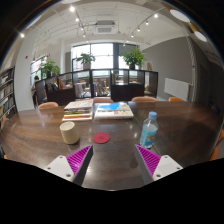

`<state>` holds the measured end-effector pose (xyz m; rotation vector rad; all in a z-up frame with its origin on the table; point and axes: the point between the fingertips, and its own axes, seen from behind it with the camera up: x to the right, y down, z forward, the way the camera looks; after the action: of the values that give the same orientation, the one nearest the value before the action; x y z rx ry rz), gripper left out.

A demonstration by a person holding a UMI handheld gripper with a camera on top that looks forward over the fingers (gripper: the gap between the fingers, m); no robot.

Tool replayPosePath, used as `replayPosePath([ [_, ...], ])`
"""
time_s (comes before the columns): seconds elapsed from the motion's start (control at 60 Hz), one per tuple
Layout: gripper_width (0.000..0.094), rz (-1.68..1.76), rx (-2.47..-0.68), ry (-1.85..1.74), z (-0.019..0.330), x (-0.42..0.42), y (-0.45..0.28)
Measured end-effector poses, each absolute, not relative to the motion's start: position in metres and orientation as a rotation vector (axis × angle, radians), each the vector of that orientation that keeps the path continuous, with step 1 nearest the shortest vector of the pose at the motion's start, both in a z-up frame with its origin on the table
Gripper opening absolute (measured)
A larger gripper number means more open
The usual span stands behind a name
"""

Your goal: Pour water

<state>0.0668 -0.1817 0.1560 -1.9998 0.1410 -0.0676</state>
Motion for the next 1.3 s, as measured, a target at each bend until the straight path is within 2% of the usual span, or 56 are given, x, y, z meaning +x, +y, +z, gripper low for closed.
replayPosePath([
  [0.1, 0.084, -0.107, -2.002, 0.18, 0.116, 0.149, -0.164],
  [0.217, 0.0842, -0.114, -1.976, 0.193, 0.095, 0.204, -0.126],
  [0.55, 0.0802, -0.044, -1.922, 0.15, 0.055, 0.263, -0.014],
  [0.65, 0.0727, -0.05, -1.879, 0.089, 0.057, 0.26, 0.005],
  [0.717, 0.0638, -0.028, -1.863, 0.078, 0.057, 0.255, 0.01],
  [0.767, 0.0474, -0.056, -1.843, 0.092, 0.061, 0.262, 0.011],
  [0.883, 0.0448, -0.051, -1.852, 0.136, 0.06, 0.26, 0.014],
  [1.1, 0.0292, -0.069, -1.854, 0.115, 0.059, 0.259, 0.015],
  [1.3, 0.0286, -0.197, -1.869, 0.033, 0.06, 0.252, 0.028],
])
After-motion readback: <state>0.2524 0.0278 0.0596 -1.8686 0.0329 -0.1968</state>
